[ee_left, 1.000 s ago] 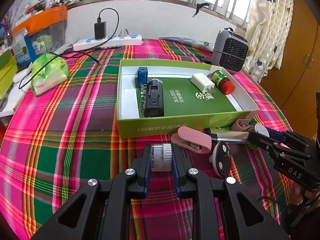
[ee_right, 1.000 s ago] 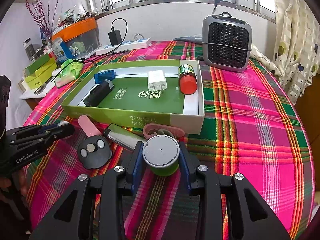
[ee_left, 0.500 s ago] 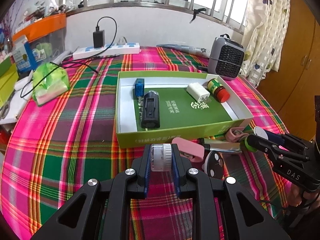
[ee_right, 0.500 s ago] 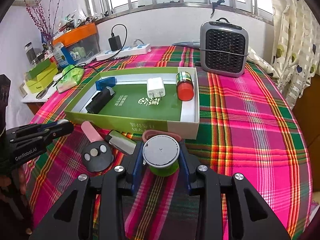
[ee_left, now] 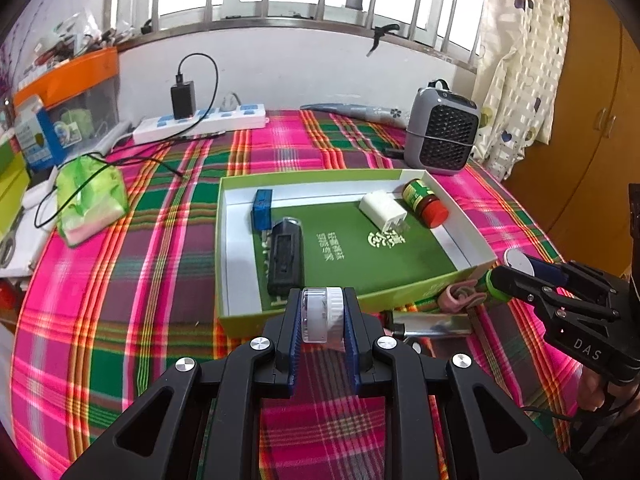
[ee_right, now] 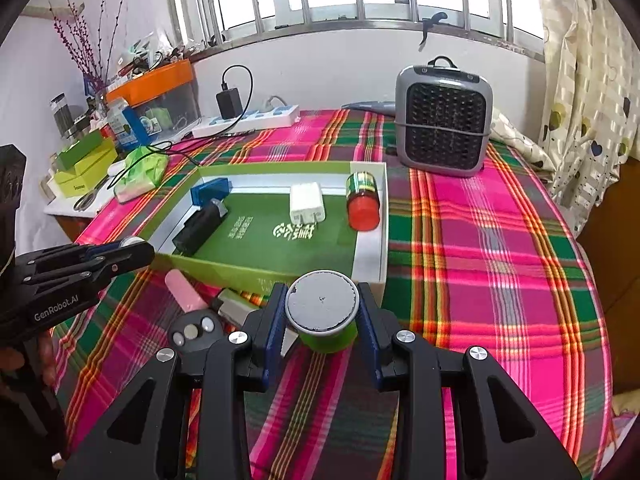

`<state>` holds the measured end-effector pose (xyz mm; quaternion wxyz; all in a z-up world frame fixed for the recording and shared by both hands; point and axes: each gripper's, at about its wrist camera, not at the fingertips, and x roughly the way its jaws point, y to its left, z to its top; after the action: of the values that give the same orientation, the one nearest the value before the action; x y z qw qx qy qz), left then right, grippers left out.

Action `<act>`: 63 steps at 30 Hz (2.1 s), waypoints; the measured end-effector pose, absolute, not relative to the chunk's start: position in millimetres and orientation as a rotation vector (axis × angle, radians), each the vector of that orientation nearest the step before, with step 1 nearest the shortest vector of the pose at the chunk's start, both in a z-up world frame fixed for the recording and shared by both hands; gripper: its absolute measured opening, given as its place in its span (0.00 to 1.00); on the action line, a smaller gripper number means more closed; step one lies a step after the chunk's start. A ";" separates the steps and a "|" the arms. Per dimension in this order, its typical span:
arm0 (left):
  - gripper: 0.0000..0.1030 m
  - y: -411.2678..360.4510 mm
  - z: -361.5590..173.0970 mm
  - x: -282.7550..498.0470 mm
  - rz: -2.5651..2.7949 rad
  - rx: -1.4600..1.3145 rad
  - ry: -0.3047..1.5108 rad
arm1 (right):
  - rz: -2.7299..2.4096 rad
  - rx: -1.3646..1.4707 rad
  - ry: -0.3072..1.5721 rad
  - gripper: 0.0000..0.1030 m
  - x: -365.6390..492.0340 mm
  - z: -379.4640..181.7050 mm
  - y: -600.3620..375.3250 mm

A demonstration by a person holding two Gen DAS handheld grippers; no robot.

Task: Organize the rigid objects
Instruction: 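Lift the white bottle and round holder over the green box with both tools, then lower and open the left tool on the bottle while the right tool releases the holder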

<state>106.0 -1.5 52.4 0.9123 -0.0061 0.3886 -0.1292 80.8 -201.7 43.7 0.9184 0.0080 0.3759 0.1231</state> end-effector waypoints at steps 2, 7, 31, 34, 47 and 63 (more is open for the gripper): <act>0.17 -3.5 53.7 109.9 -0.272 -0.019 0.803 | 0.251 0.016 0.772 0.34 85.5 45.3 -202.3; 0.17 -10.2 57.9 121.1 -0.284 -0.014 0.792 | 0.249 0.008 0.765 0.34 96.4 49.6 -202.1; 0.17 -31.8 54.0 182.2 -0.300 -0.017 0.809 | 0.270 0.005 0.799 0.34 152.5 41.7 -196.1; 0.17 -34.1 48.1 189.4 -0.297 -0.013 0.824 | 0.272 0.007 0.809 0.34 157.6 38.3 -196.1; 0.18 -36.7 30.0 203.6 -0.283 -0.010 0.857 | 0.284 0.013 0.849 0.34 168.0 22.6 -195.5; 0.18 -39.4 20.1 208.6 -0.278 -0.005 0.878 | 0.285 -0.002 0.851 0.34 170.1 18.7 -194.3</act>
<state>208.6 -39.4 20.1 0.8958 -0.0026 0.4238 -0.1341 170.1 -194.3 18.7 0.9010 -0.0008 0.4113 0.1378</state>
